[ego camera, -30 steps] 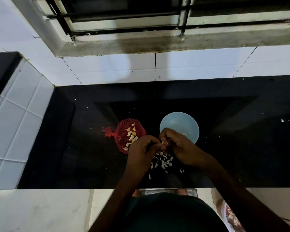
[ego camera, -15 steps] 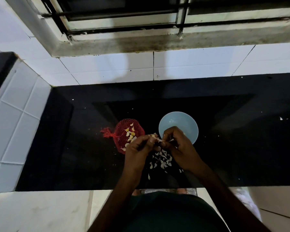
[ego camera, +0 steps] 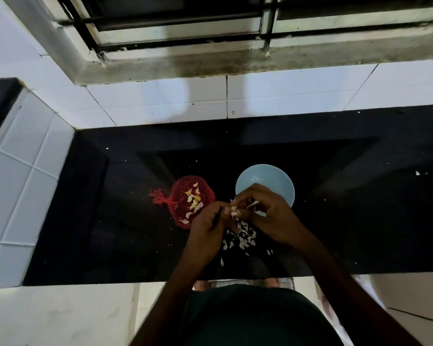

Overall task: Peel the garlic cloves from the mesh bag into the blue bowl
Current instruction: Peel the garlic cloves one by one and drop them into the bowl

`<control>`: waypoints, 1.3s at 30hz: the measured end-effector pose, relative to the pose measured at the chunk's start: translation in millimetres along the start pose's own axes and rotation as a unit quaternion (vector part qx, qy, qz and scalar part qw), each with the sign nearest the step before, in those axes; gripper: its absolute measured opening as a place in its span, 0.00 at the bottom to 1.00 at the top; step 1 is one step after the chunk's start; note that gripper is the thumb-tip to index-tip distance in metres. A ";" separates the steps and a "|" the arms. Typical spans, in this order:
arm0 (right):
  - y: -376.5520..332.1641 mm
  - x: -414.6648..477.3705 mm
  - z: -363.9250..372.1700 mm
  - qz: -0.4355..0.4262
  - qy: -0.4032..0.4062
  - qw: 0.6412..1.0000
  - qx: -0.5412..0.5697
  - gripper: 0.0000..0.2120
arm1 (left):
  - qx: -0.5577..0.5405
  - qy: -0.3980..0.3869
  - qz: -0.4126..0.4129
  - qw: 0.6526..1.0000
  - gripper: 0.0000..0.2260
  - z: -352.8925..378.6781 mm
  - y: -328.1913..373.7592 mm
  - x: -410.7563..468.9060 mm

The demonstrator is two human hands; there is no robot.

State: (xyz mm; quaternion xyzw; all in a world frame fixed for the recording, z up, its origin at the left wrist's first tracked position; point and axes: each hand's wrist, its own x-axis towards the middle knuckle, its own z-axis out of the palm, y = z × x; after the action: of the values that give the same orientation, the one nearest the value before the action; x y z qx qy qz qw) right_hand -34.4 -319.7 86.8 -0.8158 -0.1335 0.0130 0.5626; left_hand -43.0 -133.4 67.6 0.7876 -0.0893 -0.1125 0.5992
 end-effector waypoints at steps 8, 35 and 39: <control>-0.7 1.4 -5.4 0.007 -0.027 0.999 -0.030 0.07 | 0.038 -0.013 0.045 0.998 0.11 4.8 7.8 -4.2; 0.8 -7.5 9.1 -0.062 0.032 0.988 -0.136 0.12 | -0.167 0.063 -0.045 0.983 0.09 19.4 24.7 -13.0; 1.0 -6.4 3.6 -0.072 0.037 0.987 -0.137 0.14 | -0.190 0.064 -0.057 0.978 0.13 13.8 26.9 -8.2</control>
State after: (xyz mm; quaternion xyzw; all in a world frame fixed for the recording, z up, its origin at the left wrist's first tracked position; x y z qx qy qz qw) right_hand -41.0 -318.3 83.8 -0.8735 -0.1719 -0.0760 0.4491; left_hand -54.9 -151.1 90.6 0.6690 0.0168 -0.1107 0.7348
